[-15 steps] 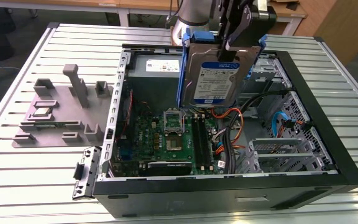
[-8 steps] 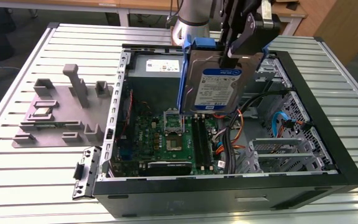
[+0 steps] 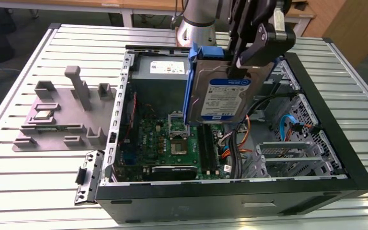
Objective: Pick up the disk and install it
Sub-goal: 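Pick up the disk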
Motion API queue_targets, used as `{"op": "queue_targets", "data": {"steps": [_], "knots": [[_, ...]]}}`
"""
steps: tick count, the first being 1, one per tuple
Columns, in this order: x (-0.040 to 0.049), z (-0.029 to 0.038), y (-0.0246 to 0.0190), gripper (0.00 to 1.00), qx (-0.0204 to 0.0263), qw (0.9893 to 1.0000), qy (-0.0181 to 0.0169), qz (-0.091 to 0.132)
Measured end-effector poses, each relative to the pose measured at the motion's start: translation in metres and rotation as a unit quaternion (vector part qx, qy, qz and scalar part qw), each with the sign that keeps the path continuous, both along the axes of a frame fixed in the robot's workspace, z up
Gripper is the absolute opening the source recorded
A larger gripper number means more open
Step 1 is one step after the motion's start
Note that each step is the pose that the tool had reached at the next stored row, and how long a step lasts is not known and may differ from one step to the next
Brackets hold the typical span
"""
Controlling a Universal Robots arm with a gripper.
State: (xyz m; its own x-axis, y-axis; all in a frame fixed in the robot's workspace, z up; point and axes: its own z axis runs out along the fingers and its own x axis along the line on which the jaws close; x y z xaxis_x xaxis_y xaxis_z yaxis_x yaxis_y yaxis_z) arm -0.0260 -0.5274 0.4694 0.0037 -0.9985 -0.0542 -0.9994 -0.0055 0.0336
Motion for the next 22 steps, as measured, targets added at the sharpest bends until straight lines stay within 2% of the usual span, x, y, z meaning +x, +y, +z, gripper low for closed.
{"op": "queue_targets", "data": {"steps": [7,17,22], "knots": [[0.0,-0.0007,-0.0109,0.35,0.0,1.0,0.0,0.0],[0.0003,-0.0007,-0.0114,0.35,0.0,1.0,0.0,0.0],[0.0081,-0.0007,-0.0114,0.35,-0.0001,1.0,0.0001,0.0]]}}
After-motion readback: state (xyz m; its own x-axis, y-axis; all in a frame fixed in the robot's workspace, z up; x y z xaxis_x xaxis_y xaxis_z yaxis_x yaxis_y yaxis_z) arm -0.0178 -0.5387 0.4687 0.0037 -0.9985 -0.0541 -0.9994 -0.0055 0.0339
